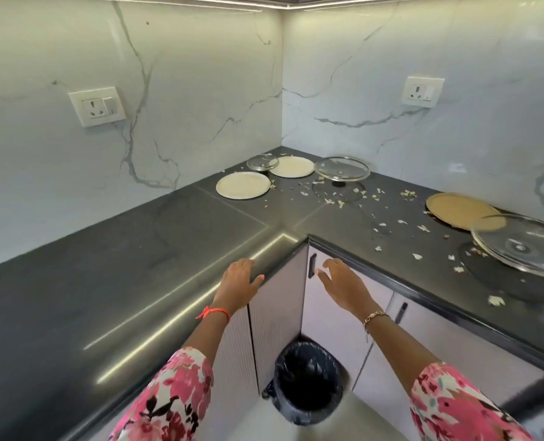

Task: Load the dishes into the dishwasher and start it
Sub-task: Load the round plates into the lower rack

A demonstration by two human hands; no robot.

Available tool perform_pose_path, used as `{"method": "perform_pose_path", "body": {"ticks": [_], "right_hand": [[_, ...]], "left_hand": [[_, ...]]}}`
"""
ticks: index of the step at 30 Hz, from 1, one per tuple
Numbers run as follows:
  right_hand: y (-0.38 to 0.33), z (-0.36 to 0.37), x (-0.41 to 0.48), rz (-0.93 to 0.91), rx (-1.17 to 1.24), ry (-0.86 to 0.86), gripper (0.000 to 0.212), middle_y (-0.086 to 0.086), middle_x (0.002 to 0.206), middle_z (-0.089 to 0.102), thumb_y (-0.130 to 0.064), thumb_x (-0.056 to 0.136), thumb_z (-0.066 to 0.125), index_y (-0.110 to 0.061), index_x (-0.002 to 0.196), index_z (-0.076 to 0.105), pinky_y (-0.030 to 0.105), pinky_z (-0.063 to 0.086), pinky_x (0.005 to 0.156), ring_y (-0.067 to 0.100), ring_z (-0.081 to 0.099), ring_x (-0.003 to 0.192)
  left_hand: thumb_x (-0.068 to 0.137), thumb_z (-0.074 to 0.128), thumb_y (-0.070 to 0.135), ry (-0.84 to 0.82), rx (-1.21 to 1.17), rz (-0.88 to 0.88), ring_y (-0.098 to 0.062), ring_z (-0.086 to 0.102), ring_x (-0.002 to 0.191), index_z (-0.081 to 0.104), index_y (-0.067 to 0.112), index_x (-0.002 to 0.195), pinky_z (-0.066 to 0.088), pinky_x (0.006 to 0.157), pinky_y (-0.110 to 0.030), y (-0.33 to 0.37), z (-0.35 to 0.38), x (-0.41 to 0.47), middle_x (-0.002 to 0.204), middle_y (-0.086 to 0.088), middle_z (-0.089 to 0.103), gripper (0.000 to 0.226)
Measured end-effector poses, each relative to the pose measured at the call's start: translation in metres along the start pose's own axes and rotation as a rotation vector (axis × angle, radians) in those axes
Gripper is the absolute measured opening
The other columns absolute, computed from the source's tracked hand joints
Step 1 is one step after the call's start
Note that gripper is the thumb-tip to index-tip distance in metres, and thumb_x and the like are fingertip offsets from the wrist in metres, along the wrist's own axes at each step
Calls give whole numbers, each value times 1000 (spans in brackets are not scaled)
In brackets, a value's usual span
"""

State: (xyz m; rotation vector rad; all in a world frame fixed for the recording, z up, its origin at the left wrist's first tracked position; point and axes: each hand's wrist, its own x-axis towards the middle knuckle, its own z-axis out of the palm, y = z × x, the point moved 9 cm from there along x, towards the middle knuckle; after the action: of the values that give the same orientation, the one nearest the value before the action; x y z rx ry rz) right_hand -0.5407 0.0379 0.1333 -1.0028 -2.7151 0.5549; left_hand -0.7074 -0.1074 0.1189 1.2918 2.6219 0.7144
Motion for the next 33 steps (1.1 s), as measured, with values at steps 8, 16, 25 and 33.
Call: {"method": "perform_pose_path", "body": {"ticks": [8, 16, 25, 33], "right_hand": [[16, 8, 173, 18, 72, -7, 30, 10, 95, 55, -30, 97, 39, -4, 98, 54, 32, 39, 75, 27, 53, 90], [40, -2, 314, 153, 295, 79, 43, 5, 59, 45, -24, 95, 44, -15, 55, 36, 30, 33, 56, 23, 44, 62], [71, 32, 437, 470, 777, 57, 32, 19, 58, 55, -21, 93, 50, 6, 77, 55, 26, 40, 34, 22, 49, 33], [75, 69, 544, 620, 802, 64, 27, 23, 74, 60, -20, 95, 46, 4, 82, 49, 30, 46, 31, 27, 56, 36]], "left_hand": [[93, 51, 27, 12, -128, -137, -26, 40, 125, 46, 4, 128, 30, 106, -33, -39, 5, 153, 133, -11, 48, 43], [91, 55, 18, 169, -440, -495, -26, 52, 93, 58, -1, 103, 36, 79, -27, -91, -7, 268, 95, -11, 57, 23], [83, 61, 13, 269, -565, -717, -29, 52, 75, 61, -6, 75, 42, 79, -37, -141, -9, 359, 72, -16, 58, 21], [89, 55, 23, 324, -398, -930, -45, 46, 116, 38, -5, 127, 41, 95, -49, -207, 5, 419, 132, -24, 44, 50]]}}
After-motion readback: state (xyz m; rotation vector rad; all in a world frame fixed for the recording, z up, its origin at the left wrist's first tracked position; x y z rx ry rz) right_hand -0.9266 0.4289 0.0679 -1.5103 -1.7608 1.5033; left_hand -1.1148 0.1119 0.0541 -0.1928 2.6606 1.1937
